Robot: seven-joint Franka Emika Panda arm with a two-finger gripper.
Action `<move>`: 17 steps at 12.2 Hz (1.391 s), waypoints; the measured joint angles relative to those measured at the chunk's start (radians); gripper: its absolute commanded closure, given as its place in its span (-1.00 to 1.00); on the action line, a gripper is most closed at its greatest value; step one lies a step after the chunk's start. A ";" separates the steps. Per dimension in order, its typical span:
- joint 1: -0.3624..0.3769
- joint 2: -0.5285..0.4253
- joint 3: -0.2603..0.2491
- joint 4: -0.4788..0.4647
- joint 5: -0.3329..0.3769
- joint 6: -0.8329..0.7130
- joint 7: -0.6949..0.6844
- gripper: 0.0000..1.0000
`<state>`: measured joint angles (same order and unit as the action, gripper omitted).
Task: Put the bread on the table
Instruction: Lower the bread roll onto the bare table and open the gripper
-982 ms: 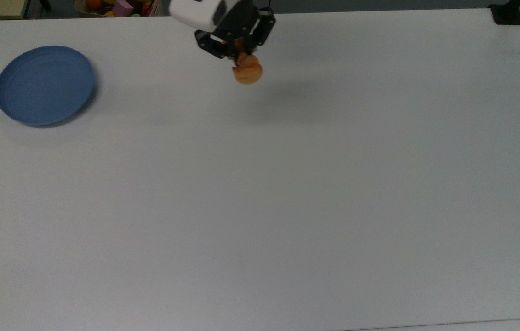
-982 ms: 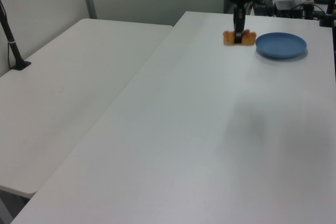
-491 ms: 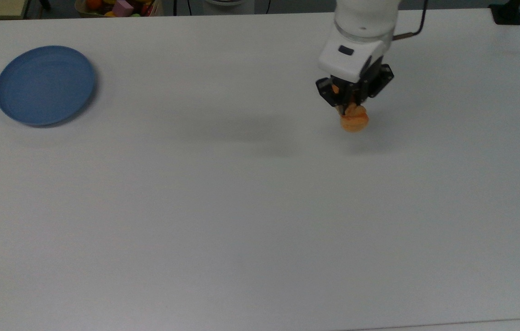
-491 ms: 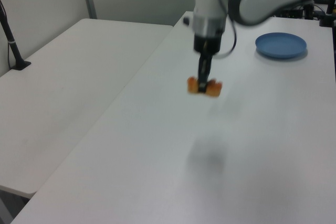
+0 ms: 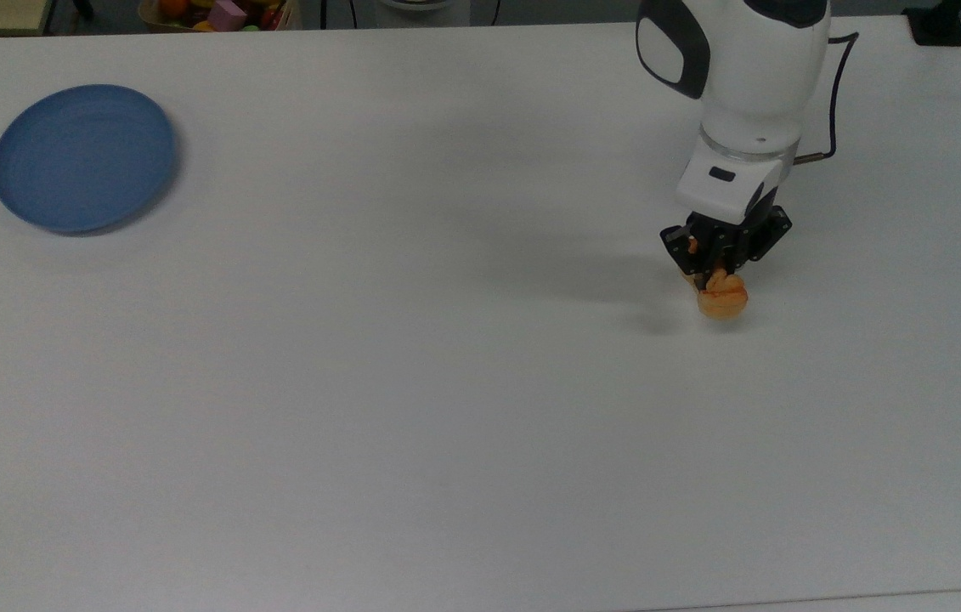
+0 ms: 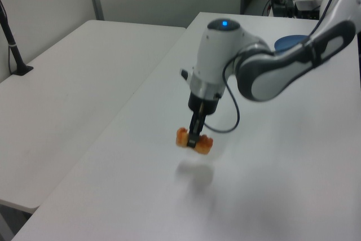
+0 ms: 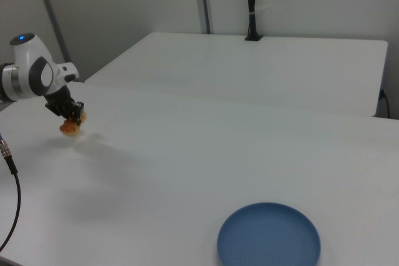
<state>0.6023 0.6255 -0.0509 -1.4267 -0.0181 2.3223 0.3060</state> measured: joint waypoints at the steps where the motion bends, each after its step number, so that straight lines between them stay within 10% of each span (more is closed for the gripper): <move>1: 0.008 0.026 0.000 0.007 -0.017 0.024 0.016 0.50; 17: 0.012 0.123 -0.001 0.079 -0.086 0.074 0.028 -1.00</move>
<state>0.6138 0.7490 -0.0515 -1.3479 -0.1046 2.3964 0.3344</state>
